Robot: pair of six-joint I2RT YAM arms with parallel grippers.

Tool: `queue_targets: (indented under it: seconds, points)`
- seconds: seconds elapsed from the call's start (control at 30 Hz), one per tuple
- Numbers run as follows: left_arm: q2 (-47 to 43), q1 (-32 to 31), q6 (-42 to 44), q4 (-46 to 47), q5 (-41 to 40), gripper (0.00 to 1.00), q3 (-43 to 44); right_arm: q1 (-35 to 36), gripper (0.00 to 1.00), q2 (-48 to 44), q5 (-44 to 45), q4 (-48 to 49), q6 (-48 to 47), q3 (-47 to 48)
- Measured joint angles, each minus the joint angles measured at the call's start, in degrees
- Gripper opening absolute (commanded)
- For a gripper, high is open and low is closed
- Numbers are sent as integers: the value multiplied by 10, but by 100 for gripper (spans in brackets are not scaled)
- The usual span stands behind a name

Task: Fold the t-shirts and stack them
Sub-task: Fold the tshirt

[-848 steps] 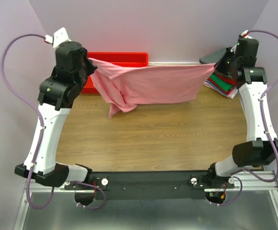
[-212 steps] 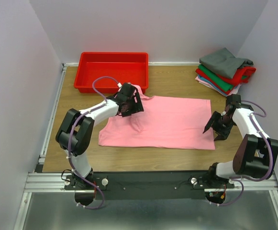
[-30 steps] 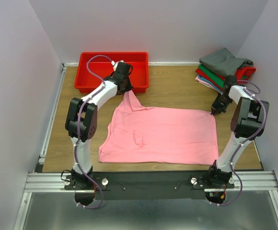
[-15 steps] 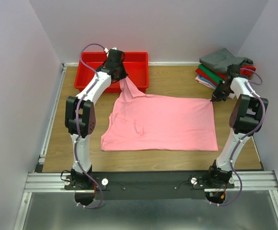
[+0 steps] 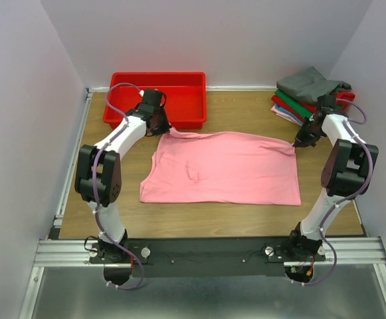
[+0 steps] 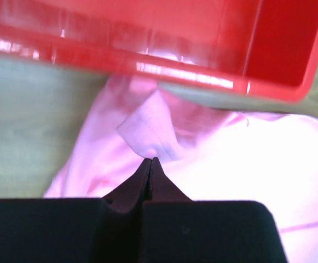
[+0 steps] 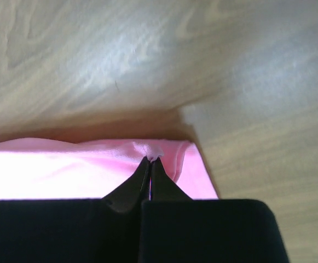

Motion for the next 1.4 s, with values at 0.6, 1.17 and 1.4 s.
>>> queue_targets:
  seconds: [0.6, 1.17, 1.4]
  points:
    - [-194, 0, -52, 13, 59, 0, -186, 0, 2, -132, 76, 23, -23, -144]
    - [-359, 0, -102, 7, 81, 3, -330, 0, 6, -198, 101, 32, -27, -214]
    - [-427, 0, -104, -41, 112, 94, -369, 0, 43, -245, 107, 27, -26, -259]
